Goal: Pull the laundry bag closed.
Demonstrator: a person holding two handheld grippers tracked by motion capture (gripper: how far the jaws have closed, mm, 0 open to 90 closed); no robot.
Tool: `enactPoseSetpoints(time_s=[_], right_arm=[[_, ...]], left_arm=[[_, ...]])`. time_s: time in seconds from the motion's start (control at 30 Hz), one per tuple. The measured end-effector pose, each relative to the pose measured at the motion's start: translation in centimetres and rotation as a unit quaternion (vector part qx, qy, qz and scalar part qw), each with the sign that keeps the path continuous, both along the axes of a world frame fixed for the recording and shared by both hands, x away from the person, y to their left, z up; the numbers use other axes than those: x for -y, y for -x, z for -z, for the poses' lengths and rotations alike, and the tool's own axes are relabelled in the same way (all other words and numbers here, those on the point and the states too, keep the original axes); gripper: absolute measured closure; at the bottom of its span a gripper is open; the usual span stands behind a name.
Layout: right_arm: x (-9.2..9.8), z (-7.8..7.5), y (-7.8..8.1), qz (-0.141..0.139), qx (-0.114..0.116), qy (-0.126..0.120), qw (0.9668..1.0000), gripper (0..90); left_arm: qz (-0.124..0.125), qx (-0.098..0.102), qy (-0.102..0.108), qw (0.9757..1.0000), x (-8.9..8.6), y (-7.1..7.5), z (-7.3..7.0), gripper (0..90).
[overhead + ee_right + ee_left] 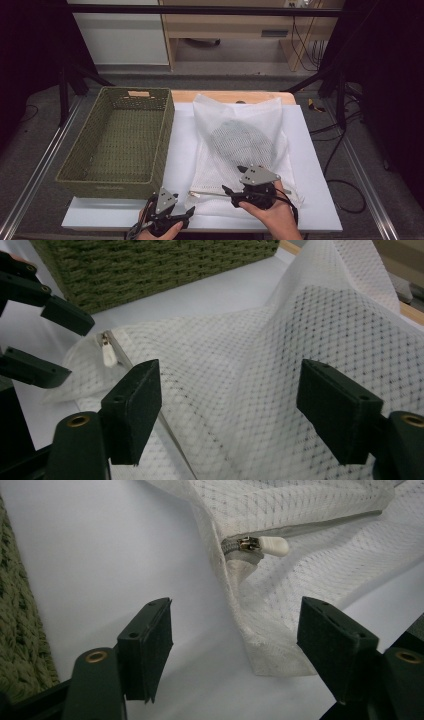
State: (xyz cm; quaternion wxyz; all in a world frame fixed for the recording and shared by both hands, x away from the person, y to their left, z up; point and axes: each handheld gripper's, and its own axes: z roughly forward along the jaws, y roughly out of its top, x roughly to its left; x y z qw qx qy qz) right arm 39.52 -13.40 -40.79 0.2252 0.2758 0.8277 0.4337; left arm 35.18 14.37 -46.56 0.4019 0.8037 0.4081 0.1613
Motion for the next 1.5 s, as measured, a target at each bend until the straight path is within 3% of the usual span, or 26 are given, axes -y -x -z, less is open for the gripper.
enactPoseSetpoints(time_s=[0.2,0.37,0.77,0.97,1.27,1.5], right_arm=[[-1.2,-0.3,-0.1,-0.018,0.006,0.002,0.9998,34.6],[-2.4,-0.4,0.2,-0.031,0.01,0.009,0.9994,37.7],[-4.4,-0.7,0.6,-0.051,0.025,0.024,0.9981,34.6],[-5.2,-0.5,0.8,-0.043,0.031,0.038,0.9979,30.8],[-5.9,0.4,1.2,-0.057,0.03,0.051,0.9966,44.8],[-6.5,0.9,1.5,-0.073,0.021,0.061,0.9953,50.6]], left_arm=[[0.008,-0.006,0.014,0.9999,-0.1,-0.3,0.1,37.6],[0.008,-0.004,0.009,0.9999,-0.2,-0.7,0.1,43.5],[0.013,-0.009,0.012,0.9998,0.0,-1.2,0.3,50.1],[0.014,-0.005,0.014,0.9998,0.0,-1.4,0.2,56.9],[0.022,0.0,0.022,0.9995,0.3,-1.8,0.1,69.2],[0.026,0.0,0.029,0.9993,0.3,-2.2,0.2,78.0]])
